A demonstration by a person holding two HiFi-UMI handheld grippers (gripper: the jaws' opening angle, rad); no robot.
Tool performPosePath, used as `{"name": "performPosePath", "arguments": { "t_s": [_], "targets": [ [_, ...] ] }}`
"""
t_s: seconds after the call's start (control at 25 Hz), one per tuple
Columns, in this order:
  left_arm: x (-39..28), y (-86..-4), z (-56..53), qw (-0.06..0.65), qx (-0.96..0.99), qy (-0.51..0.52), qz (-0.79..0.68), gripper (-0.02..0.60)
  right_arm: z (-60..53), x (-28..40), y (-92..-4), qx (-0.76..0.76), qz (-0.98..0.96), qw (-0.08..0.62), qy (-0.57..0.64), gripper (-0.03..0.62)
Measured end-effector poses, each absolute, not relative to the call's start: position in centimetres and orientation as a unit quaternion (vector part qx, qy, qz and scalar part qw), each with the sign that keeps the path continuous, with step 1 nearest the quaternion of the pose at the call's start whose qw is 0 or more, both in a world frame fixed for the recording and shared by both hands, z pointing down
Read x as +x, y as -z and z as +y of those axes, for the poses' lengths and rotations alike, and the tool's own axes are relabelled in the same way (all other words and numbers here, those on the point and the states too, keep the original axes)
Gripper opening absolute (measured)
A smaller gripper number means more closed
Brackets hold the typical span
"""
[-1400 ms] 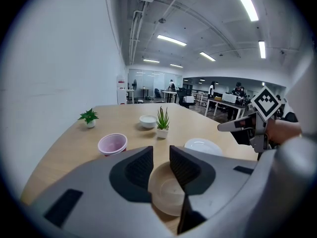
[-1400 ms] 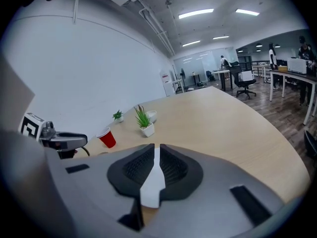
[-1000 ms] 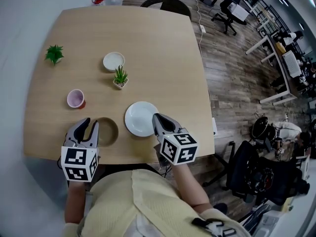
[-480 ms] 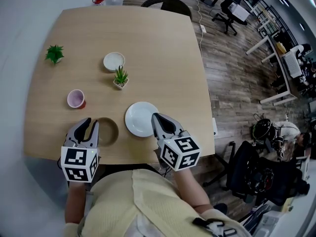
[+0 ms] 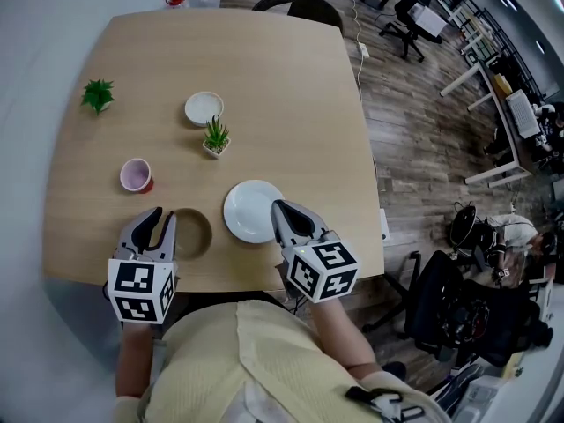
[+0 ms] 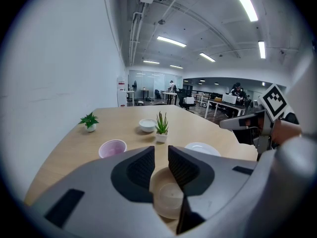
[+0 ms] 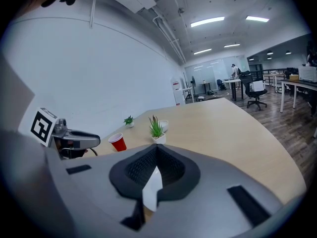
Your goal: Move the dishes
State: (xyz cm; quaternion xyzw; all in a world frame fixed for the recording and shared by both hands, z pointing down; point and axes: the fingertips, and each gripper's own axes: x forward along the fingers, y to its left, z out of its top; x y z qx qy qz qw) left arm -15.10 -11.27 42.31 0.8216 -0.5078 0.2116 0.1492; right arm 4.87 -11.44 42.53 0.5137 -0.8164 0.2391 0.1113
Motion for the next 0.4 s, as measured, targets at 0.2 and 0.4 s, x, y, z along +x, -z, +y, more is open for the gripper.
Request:
{"name": "performPosePath", "arguments": {
  "t_s": [0.2, 0.4],
  "targets": [
    [-14.88, -42.21, -11.23, 0.148, 0.822, -0.212, -0.507, 0.091, -11.38, 5.18, -42.58, 0.515, -0.815, 0.111, -0.241, 0.014],
    [-15.03, -42.26, -11.19, 0.148, 0.821, -0.211, -0.509, 0.091, -11.3, 5.17, -42.66, 0.516, -0.815, 0.109, -0.242, 0.014]
  ]
}}
